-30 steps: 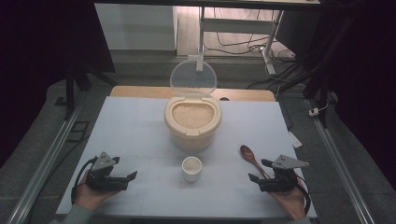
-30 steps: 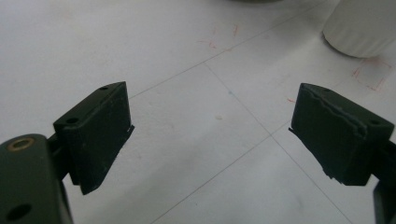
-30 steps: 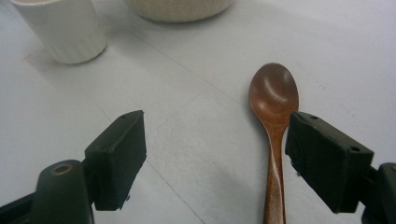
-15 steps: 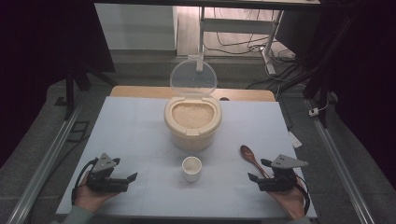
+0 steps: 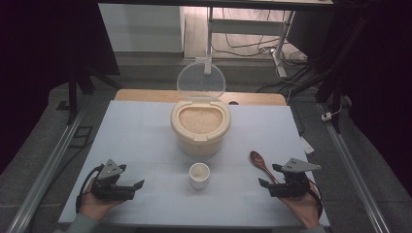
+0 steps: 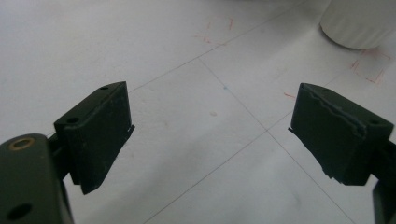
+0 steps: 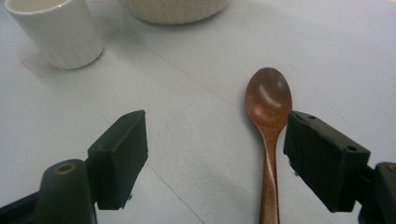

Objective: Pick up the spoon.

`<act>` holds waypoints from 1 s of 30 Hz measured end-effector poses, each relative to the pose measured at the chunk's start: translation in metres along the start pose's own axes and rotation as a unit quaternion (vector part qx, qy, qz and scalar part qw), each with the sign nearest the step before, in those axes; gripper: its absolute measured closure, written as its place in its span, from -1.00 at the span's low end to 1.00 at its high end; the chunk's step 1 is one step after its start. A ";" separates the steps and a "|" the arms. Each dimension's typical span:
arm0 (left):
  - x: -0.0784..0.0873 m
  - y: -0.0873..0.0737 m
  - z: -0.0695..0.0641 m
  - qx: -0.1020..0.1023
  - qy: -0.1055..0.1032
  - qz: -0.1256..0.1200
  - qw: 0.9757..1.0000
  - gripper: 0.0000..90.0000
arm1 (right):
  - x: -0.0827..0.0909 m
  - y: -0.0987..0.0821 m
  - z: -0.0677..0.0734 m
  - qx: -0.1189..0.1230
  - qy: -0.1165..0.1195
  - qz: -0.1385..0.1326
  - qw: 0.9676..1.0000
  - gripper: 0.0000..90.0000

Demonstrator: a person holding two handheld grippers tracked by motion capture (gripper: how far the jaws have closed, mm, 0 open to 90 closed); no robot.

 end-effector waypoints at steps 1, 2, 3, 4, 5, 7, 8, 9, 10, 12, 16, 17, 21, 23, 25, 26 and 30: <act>0.000 0.000 0.000 0.000 0.000 0.000 1.000 -0.72 | 0.001 0.002 0.000 0.000 0.000 0.004 1.000 -0.51; 0.000 0.000 0.000 -0.001 0.001 0.000 1.000 -0.72 | 0.001 0.004 0.001 0.000 0.000 0.009 1.000 -0.50; 0.000 0.000 0.000 -0.001 0.001 0.001 1.000 -0.72 | 0.002 0.006 0.001 0.001 -0.003 0.017 1.000 -0.49; -0.001 0.000 0.000 -0.001 0.001 0.002 1.000 -0.72 | 0.003 0.008 0.001 0.001 -0.006 0.024 1.000 -0.49; -0.001 0.000 0.000 -0.002 0.000 0.003 1.000 -0.72 | 0.003 0.010 0.001 0.000 -0.006 0.029 1.000 -0.48; -0.001 -0.001 0.000 -0.002 0.000 0.004 1.000 -0.72 | 0.005 0.014 0.000 -0.002 -0.012 0.039 0.999 -0.46; -0.001 -0.001 0.000 -0.002 0.000 0.004 1.000 -0.72 | 0.006 0.015 -0.001 -0.003 -0.014 0.044 0.999 -0.45; -0.002 -0.001 0.000 -0.002 0.000 0.004 1.000 -0.72 | 0.007 0.017 -0.001 -0.002 -0.017 0.048 0.999 -0.45; -0.002 -0.001 0.000 -0.003 0.000 0.004 1.000 -0.72 | 0.008 0.019 -0.002 -0.002 -0.019 0.050 0.999 -0.44; -0.002 -0.001 0.000 -0.002 -0.001 0.005 1.000 -0.72 | 0.009 0.022 -0.003 -0.002 -0.025 0.060 0.998 -0.41; -0.003 -0.001 0.000 -0.003 -0.002 0.008 1.000 -0.72 | 0.011 0.029 -0.009 -0.007 -0.033 0.079 0.996 -0.39; -0.003 -0.001 0.000 -0.003 -0.002 0.008 1.000 -0.72 | 0.010 0.030 -0.011 -0.010 -0.036 0.087 0.996 -0.39; -0.004 -0.003 0.001 -0.002 -0.003 0.010 1.000 -0.72 | 0.008 0.035 -0.019 -0.020 -0.052 0.128 0.990 -0.39; -0.005 -0.003 0.001 -0.002 -0.004 0.012 1.000 -0.72 | 0.005 0.036 -0.023 -0.031 -0.057 0.155 0.986 -0.38; -0.005 -0.003 0.001 -0.002 -0.003 0.013 1.000 -0.72 | 0.002 0.035 -0.026 -0.036 -0.062 0.187 0.980 -0.38; -0.005 -0.004 0.002 -0.002 -0.003 0.013 1.000 -0.72 | 0.000 0.034 -0.028 -0.038 -0.065 0.202 0.976 -0.37; -0.005 -0.004 0.003 -0.002 -0.003 0.015 1.000 -0.72 | -0.005 0.028 -0.033 -0.045 -0.064 0.227 0.971 -0.32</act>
Point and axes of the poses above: each handheld gripper's, and its own axes: x roughly backward along the jaws, y roughly out of its top, z roughly to its left, the point moved 4 cm from there along -x, roughly forward along the jaws, and after that the axes turned 11 degrees about -z, right-handed, at the moved point
